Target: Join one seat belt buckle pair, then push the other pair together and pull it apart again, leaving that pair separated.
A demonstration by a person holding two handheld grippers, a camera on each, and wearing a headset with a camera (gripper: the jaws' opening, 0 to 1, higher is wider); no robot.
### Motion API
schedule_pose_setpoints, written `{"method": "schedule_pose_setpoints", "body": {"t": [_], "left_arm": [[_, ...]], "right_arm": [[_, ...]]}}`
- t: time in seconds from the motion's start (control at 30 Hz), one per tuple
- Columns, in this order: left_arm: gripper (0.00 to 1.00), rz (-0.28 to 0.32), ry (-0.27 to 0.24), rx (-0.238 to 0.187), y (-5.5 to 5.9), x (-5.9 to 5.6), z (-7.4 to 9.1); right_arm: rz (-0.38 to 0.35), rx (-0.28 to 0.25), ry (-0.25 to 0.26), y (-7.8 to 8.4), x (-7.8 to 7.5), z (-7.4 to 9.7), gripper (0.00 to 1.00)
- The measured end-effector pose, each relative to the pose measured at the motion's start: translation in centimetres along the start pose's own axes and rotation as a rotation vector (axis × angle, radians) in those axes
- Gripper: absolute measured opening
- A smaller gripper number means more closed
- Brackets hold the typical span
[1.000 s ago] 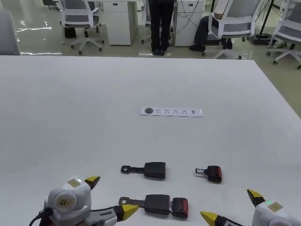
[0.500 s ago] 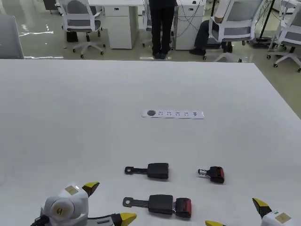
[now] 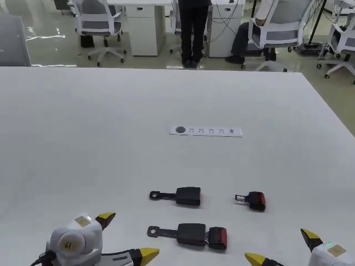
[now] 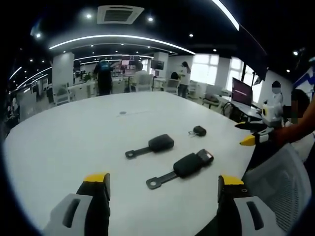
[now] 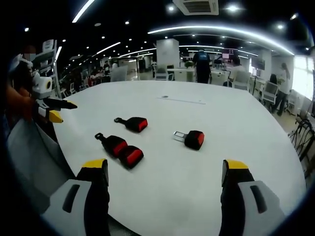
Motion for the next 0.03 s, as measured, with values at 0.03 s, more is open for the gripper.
{"method": "schedule_pose_setpoints", "body": {"t": [0.03], "left_arm": [[0.93,-0.001,0.000,0.000,-0.01,0.02,-0.02]], "right_arm": [[0.000,0.000,-0.001,-0.01,0.02,0.00,0.95]]}}
Point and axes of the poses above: the centre of the closed fingertips' face, and the gripper's own axes: z roughly backward along the fingers, x roughly to its left, y roughly out of its underside, the point moved 10 cm from there along z, roughly backward along the fingers, and after that the axes turned 3 degrees about z, right-handed, at the moved point
